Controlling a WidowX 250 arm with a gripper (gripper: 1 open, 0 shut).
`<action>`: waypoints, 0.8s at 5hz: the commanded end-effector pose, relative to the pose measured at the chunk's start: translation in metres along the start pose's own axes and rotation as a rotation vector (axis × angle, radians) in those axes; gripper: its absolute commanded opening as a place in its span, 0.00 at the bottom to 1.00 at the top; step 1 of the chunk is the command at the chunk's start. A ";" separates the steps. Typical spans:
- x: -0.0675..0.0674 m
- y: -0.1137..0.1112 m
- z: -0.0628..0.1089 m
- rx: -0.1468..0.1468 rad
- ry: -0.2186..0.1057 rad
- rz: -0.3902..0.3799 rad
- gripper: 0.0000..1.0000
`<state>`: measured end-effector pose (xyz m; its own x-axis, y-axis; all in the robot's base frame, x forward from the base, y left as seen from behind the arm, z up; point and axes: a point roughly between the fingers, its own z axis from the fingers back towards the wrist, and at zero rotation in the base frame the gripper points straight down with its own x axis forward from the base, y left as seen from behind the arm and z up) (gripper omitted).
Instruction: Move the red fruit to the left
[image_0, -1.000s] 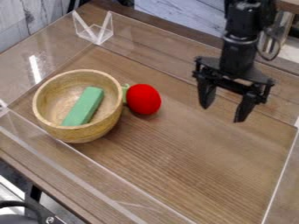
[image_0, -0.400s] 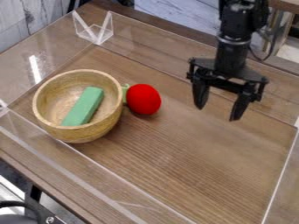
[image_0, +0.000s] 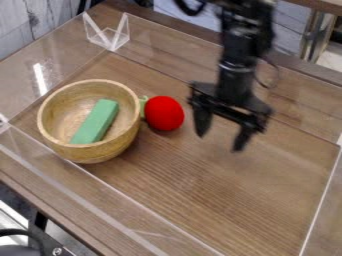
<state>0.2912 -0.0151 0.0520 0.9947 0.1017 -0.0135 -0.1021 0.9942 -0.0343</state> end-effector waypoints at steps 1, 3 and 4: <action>0.010 0.042 0.016 -0.004 -0.110 0.055 1.00; 0.019 0.089 0.022 -0.014 -0.166 0.002 1.00; 0.023 0.086 0.015 -0.012 -0.170 0.017 1.00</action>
<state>0.2950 0.0706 0.0492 0.9879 0.1197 0.0989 -0.1146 0.9919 -0.0557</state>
